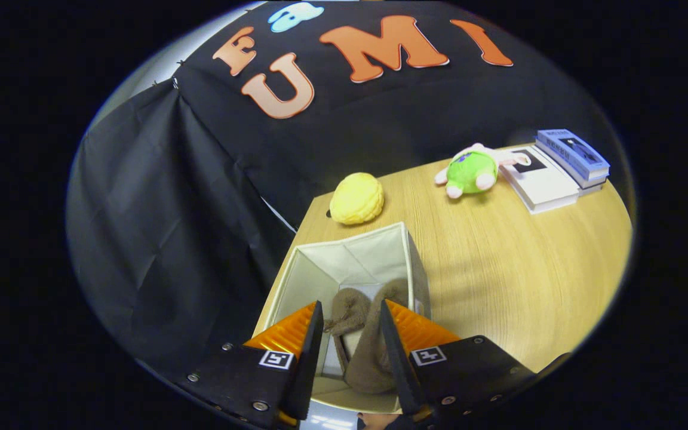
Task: Open the storage box then place both shoes into the box .Put the left shoe in first, then the right shoe, with the right side of both shoes facing outward in a uniform manner.
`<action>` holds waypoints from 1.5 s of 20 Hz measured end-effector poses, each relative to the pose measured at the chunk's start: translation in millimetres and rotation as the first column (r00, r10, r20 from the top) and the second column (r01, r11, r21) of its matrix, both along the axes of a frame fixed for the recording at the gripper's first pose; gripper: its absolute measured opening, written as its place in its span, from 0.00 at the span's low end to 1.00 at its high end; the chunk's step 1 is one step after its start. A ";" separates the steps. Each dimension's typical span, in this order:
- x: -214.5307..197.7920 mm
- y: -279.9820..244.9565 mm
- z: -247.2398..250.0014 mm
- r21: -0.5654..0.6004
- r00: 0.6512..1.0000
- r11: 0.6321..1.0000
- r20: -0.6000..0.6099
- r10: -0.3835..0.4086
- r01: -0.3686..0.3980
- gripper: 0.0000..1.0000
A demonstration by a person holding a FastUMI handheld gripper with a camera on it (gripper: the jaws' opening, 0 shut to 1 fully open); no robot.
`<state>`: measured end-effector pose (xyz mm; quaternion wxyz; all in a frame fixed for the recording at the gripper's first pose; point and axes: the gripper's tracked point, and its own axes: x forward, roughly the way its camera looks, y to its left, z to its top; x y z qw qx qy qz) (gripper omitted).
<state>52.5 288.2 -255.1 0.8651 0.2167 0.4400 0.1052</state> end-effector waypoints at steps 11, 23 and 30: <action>0.2 -119.9 62.0 -0.181 0.922 0.980 0.387 -0.008 0.084 0.83; -24.2 -262.4 110.3 -0.289 0.731 0.897 0.680 -0.052 0.333 0.83; -44.4 -308.3 129.5 -0.312 0.678 0.852 0.732 -0.066 0.420 0.83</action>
